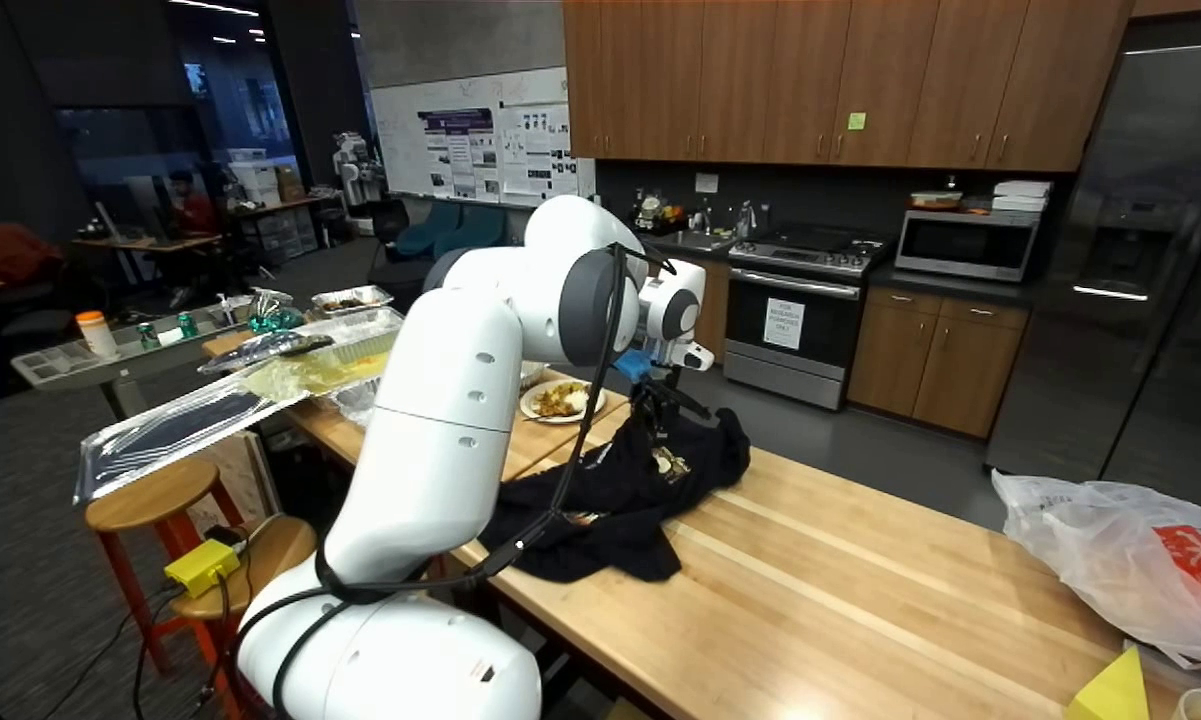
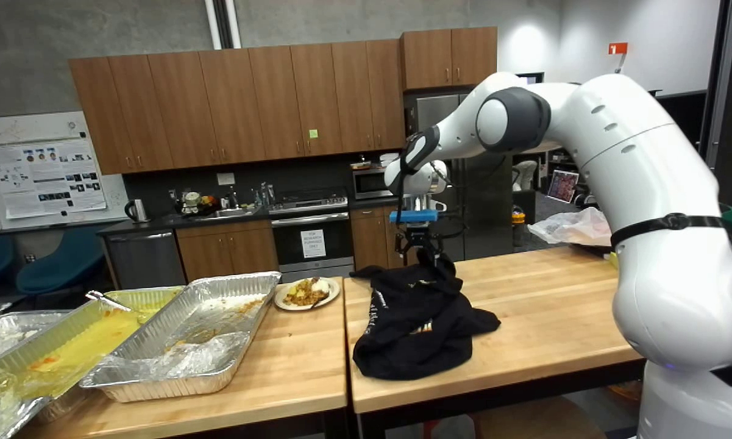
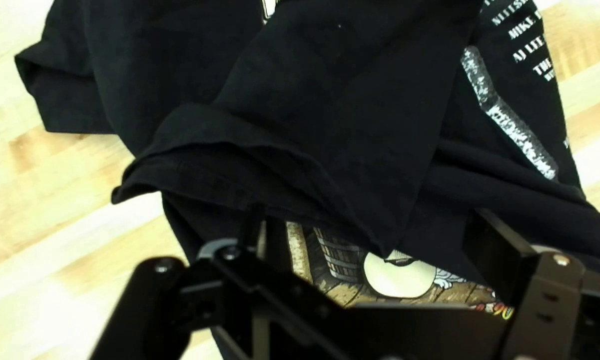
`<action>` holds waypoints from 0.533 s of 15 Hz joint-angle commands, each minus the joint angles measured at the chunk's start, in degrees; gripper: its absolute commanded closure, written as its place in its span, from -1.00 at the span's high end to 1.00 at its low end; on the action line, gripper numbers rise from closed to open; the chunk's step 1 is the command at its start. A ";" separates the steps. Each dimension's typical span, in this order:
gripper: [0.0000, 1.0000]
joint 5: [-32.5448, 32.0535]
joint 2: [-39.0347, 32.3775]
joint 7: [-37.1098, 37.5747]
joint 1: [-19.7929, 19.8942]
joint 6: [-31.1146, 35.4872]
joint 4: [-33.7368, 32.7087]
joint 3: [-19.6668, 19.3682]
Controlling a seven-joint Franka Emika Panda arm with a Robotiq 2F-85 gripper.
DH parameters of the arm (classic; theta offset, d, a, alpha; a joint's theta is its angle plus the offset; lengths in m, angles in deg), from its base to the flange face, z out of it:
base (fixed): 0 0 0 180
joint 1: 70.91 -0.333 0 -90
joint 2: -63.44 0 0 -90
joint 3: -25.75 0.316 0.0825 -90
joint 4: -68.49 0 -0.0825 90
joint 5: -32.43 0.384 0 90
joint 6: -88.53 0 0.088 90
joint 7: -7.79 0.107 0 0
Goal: Fold the black t-shirt from left to right then right to left.
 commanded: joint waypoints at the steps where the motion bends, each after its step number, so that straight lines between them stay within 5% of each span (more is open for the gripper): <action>1: 1.00 -0.53 1.56 2.40 0.10 2.67 1.17 -0.61; 8: 1.00 -9.71 -0.80 0.99 0.86 2.20 -7.09 -3.40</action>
